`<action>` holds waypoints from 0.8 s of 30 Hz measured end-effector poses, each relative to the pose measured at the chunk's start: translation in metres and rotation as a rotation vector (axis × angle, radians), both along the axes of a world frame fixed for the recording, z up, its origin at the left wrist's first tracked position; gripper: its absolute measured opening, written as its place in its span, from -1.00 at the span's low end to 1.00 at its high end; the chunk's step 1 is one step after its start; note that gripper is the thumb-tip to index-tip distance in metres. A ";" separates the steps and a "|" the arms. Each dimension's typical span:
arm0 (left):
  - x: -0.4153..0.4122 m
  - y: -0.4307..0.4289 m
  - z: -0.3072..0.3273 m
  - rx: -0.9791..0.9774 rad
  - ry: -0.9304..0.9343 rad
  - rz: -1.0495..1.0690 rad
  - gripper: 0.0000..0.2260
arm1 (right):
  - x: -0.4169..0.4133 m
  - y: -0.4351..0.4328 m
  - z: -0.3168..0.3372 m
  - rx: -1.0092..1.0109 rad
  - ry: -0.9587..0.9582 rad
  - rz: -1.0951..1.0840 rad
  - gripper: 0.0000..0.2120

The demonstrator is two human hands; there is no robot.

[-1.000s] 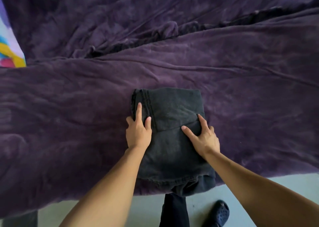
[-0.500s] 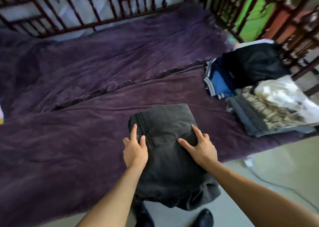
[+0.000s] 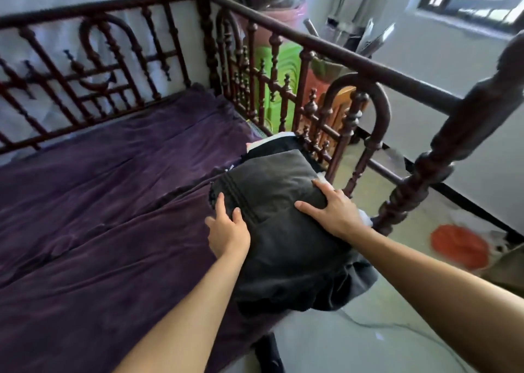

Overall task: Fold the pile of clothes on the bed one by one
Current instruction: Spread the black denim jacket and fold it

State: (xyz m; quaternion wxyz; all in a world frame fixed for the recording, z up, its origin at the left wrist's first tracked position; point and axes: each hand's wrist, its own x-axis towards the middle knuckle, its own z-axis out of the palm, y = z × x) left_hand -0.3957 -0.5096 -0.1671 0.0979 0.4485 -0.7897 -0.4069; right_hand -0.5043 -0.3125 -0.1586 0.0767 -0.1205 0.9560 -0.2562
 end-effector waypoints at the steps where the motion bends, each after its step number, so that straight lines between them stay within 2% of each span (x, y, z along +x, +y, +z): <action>1: -0.021 0.006 0.005 0.010 0.015 0.000 -0.57 | -0.022 0.004 0.007 0.020 0.006 -0.002 -0.10; 5: -0.107 0.020 0.008 0.058 0.088 0.012 -0.56 | -0.113 0.017 0.028 0.050 0.039 -0.001 -0.12; 8: -0.162 0.029 -0.007 0.107 0.105 -0.037 -0.55 | -0.175 0.024 0.022 0.125 0.009 0.023 -0.22; 10: -0.190 0.032 -0.027 0.179 0.047 -0.131 -0.52 | -0.204 0.028 0.005 0.224 -0.033 0.080 -0.28; 13: -0.212 0.031 -0.061 0.217 -0.169 -0.282 -0.51 | -0.215 0.035 -0.033 0.384 -0.065 0.197 -0.29; 15: -0.216 0.029 -0.075 -0.071 -0.266 -0.345 -0.50 | -0.204 0.040 -0.057 0.433 -0.020 0.254 -0.26; 16: -0.221 0.029 -0.079 -0.254 -0.253 -0.398 -0.49 | -0.199 0.041 -0.069 0.432 -0.003 0.276 -0.24; 18: -0.233 0.026 -0.083 -0.490 -0.185 -0.559 -0.49 | -0.188 0.040 -0.087 0.421 -0.003 0.286 -0.26; 21: -0.258 0.026 -0.098 -0.580 -0.263 -0.789 -0.47 | -0.184 0.042 -0.111 0.461 0.023 0.252 -0.30; 24: -0.266 0.027 -0.121 -0.567 -0.356 -0.828 -0.44 | -0.185 0.045 -0.130 0.448 0.038 0.250 -0.33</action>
